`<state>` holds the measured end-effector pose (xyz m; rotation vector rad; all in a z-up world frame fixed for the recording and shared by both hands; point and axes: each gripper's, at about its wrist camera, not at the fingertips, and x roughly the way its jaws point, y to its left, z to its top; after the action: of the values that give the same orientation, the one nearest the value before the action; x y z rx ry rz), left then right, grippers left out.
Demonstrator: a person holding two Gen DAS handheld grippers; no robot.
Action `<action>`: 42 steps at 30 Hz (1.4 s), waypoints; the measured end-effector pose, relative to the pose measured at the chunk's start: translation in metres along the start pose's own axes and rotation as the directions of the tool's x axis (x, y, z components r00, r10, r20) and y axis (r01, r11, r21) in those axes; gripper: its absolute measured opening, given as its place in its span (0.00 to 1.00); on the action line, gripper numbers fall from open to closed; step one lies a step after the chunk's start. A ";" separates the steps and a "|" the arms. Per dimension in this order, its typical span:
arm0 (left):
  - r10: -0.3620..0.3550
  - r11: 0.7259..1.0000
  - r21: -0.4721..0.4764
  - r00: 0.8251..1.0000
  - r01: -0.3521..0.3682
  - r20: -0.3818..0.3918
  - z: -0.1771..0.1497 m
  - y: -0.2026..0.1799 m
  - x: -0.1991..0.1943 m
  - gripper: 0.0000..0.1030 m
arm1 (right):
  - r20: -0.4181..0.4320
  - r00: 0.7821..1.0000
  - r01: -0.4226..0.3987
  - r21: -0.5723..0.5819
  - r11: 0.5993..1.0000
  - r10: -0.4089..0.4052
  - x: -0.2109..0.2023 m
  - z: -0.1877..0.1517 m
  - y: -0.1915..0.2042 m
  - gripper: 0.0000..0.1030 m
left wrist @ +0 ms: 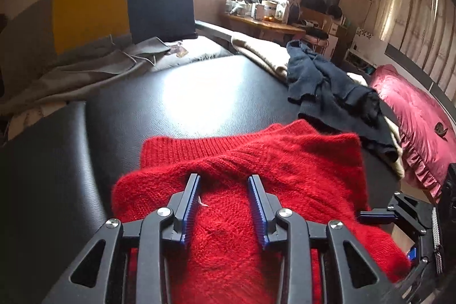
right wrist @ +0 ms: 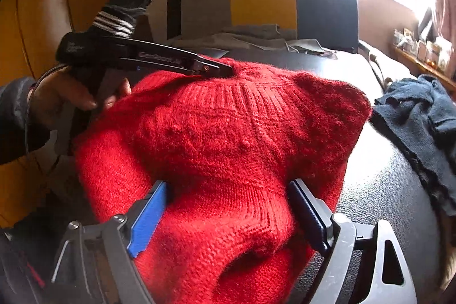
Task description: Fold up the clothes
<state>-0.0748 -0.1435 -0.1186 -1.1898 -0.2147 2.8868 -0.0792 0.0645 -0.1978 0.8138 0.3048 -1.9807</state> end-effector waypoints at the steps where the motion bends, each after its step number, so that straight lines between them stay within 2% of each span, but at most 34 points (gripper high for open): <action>1: -0.002 1.000 -0.009 1.000 0.002 0.010 0.001 0.001 -0.007 0.34 | -0.008 1.000 -0.009 0.013 1.000 0.009 -0.001 0.003 -0.001 0.89; 5: -0.101 0.985 -0.130 0.991 0.111 0.085 -0.009 0.029 -0.049 0.37 | -0.007 0.996 -0.084 0.153 0.985 0.086 -0.008 0.022 -0.016 0.91; 6: -0.128 0.975 -0.170 0.986 0.145 0.105 -0.014 0.041 -0.059 0.39 | 0.018 0.994 -0.113 0.197 0.974 0.112 -0.015 0.027 -0.022 0.96; 7: -0.159 0.959 -0.220 0.981 0.181 0.111 -0.022 0.056 -0.065 0.45 | 0.052 0.989 -0.145 0.241 0.960 0.137 -0.023 0.031 -0.028 1.00; 9: -0.227 0.912 -0.322 0.966 0.255 0.122 -0.041 0.087 -0.074 0.52 | 0.105 0.977 -0.211 0.325 0.922 0.187 -0.034 0.035 -0.045 1.00; 10: -0.249 0.889 -0.366 0.961 0.276 0.121 -0.052 0.102 -0.075 0.53 | 0.115 0.972 -0.234 0.368 0.900 0.206 -0.036 0.036 -0.056 1.00; 12: -0.279 0.856 -0.420 0.953 0.302 0.118 -0.071 0.122 -0.074 0.53 | 0.095 0.973 -0.229 0.417 0.880 0.208 -0.034 0.036 -0.072 1.00; 15: -0.390 0.767 -0.501 0.911 0.401 0.132 -0.093 0.139 -0.063 0.56 | 0.011 0.973 -0.209 0.466 0.860 0.230 -0.011 0.035 -0.097 1.00; 17: -0.440 0.741 -0.502 0.887 0.446 0.139 -0.096 0.139 -0.054 0.58 | -0.016 0.969 -0.210 0.488 0.847 0.248 0.004 0.033 -0.107 1.00; 19: -0.483 0.727 -0.486 0.864 0.485 0.140 -0.095 0.132 -0.046 0.60 | -0.030 0.959 -0.227 0.505 0.833 0.280 0.018 0.032 -0.112 1.00; 22: -0.509 0.757 -0.430 0.856 0.492 0.083 -0.085 0.117 -0.026 0.61 | -0.046 0.944 -0.266 0.487 0.832 0.328 0.038 0.036 -0.107 1.00; 23: -0.505 0.773 -0.415 0.861 0.480 0.056 -0.083 0.113 -0.018 0.62 | -0.039 0.940 -0.280 0.478 0.833 0.339 0.044 0.040 -0.107 1.00; 25: -0.515 0.774 -0.413 0.856 0.481 0.031 -0.082 0.111 -0.004 0.70 | -0.021 0.925 -0.320 0.493 0.809 0.379 0.055 0.046 -0.108 1.00; 26: -0.528 0.761 -0.421 0.849 0.493 0.040 -0.081 0.111 0.000 0.71 | -0.018 0.922 -0.326 0.501 0.802 0.386 0.059 0.048 -0.108 1.00; 28: -0.527 0.757 -0.428 0.849 0.494 0.049 -0.079 0.109 0.003 0.72 | -0.020 0.918 -0.334 0.498 0.800 0.395 0.063 0.050 -0.104 1.00; 30: -0.521 0.761 -0.429 0.853 0.487 0.045 -0.076 0.104 0.005 0.70 | -0.024 0.914 -0.344 0.486 0.804 0.406 0.067 0.053 -0.098 1.00; 31: -0.532 0.744 -0.449 0.845 0.496 0.052 -0.077 0.104 0.007 0.59 | -0.027 0.913 -0.346 0.479 0.807 0.407 0.068 0.054 -0.094 1.00; 32: -0.543 0.726 -0.468 0.838 0.504 0.060 -0.078 0.103 0.009 0.53 | -0.034 0.911 -0.349 0.467 0.812 0.411 0.069 0.054 -0.087 0.95; 33: -0.541 0.714 -0.485 0.838 0.505 0.076 -0.081 0.103 0.009 0.46 | -0.046 0.910 -0.347 0.458 0.818 0.412 0.069 0.053 -0.080 0.75; 34: -0.538 0.702 -0.500 0.838 0.506 0.092 -0.085 0.103 0.008 0.43 | -0.057 0.911 -0.339 0.458 0.822 0.407 0.070 0.051 -0.076 0.61; 36: -0.518 0.704 -0.510 0.849 0.494 0.107 -0.091 0.097 0.001 0.39 | -0.033 0.910 -0.348 0.479 0.806 0.413 0.071 0.045 -0.072 0.56; 38: -0.521 0.678 -0.520 0.839 0.519 0.158 -0.100 0.091 -0.017 0.36 | -0.005 0.908 -0.362 0.497 0.789 0.419 0.074 0.044 -0.071 0.54; 39: -0.520 0.672 -0.517 0.835 0.530 0.180 -0.104 0.089 -0.026 0.35 | 0.009 0.901 -0.378 0.509 0.773 0.435 0.075 0.044 -0.068 0.52; 42: -0.508 0.672 -0.504 0.833 0.543 0.220 -0.118 0.087 -0.061 0.34 | 0.045 0.860 -0.454 0.521 0.723 0.508 0.080 0.046 -0.052 0.50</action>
<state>0.0549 -0.2187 -0.1707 -0.8604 -1.2437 2.3809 -0.1693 0.0139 -0.2216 1.1985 -0.3860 -1.5233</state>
